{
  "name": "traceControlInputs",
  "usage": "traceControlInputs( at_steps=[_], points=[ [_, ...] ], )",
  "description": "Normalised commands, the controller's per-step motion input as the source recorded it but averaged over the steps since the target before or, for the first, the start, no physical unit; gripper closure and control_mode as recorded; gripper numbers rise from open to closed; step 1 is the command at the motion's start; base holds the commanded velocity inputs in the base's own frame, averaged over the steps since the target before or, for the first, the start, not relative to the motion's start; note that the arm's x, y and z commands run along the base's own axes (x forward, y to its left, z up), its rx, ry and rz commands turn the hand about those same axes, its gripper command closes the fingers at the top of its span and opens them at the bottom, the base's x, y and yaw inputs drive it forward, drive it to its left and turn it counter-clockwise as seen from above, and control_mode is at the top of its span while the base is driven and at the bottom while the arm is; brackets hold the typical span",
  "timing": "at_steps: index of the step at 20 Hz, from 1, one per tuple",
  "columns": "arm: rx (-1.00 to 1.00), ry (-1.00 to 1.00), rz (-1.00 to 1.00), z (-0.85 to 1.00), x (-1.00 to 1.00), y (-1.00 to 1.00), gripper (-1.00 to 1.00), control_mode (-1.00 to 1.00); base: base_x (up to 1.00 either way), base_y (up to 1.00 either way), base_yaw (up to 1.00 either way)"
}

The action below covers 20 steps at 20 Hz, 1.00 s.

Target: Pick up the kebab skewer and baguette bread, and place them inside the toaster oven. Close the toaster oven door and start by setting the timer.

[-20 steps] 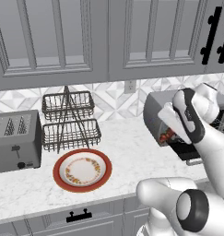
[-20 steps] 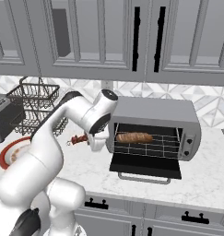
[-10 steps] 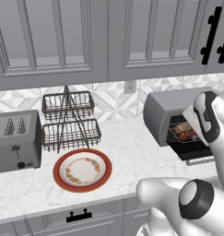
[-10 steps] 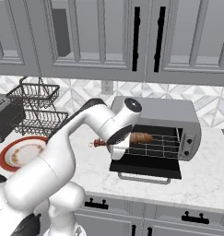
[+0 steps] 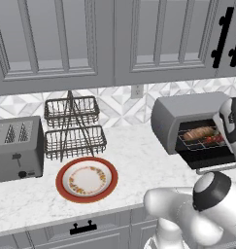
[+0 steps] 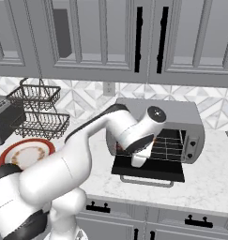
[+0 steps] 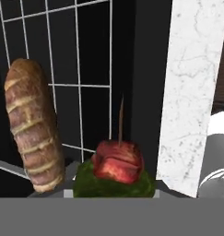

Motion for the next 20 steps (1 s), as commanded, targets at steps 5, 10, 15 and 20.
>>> traceControlInputs(
  at_steps=[5,10,15,20],
  points=[
    [0.00,-0.03,0.00,-0.01,0.42,-0.44,1.00,-1.00,0.00,0.00,0.00],
    [-0.01,-0.01,0.00,-0.15,0.34,-0.23,1.00,-1.00,0.00,0.00,0.00],
    [-0.03,0.00,0.00,-0.12,0.25,-0.13,1.00,-1.00,0.00,0.00,0.00],
    [-0.01,0.00,0.00,-0.01,0.24,-0.03,1.00,-1.00,0.00,0.00,0.00]
  ],
)
